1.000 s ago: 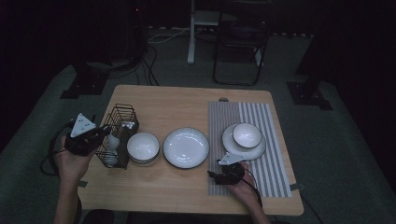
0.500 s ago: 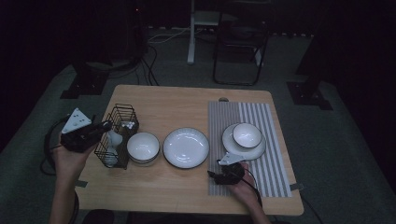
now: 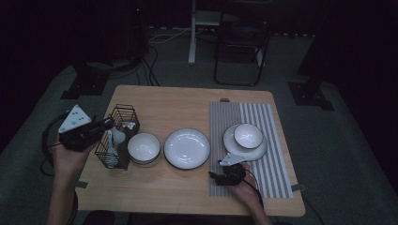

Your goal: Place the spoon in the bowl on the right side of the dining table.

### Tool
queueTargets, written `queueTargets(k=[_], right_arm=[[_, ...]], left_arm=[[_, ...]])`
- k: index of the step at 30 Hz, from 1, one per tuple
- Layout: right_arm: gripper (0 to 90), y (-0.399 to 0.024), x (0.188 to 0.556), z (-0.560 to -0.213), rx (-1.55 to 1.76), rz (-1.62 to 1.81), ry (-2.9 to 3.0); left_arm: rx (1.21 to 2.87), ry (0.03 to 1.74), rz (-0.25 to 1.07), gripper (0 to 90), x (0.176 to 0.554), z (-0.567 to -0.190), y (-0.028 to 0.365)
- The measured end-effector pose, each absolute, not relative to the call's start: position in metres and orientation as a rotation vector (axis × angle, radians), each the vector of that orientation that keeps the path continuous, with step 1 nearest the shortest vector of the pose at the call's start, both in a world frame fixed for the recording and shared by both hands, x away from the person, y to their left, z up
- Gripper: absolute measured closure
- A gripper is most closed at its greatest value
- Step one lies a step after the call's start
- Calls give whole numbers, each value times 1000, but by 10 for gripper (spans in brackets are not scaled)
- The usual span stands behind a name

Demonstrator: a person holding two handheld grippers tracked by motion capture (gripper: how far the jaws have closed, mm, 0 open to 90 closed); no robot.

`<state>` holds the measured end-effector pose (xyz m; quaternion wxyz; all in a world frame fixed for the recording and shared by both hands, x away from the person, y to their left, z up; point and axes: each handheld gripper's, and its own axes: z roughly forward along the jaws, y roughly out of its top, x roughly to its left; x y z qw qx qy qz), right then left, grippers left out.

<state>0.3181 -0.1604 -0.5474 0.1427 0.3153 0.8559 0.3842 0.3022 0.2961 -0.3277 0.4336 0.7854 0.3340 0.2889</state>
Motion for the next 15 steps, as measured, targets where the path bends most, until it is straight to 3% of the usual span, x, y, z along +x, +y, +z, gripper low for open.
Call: queueTargets(k=[15], right_arm=[[368,-160,318,-547,909,1108,2470]], left_arm=[[1981,747,671,848,320,-325,266]])
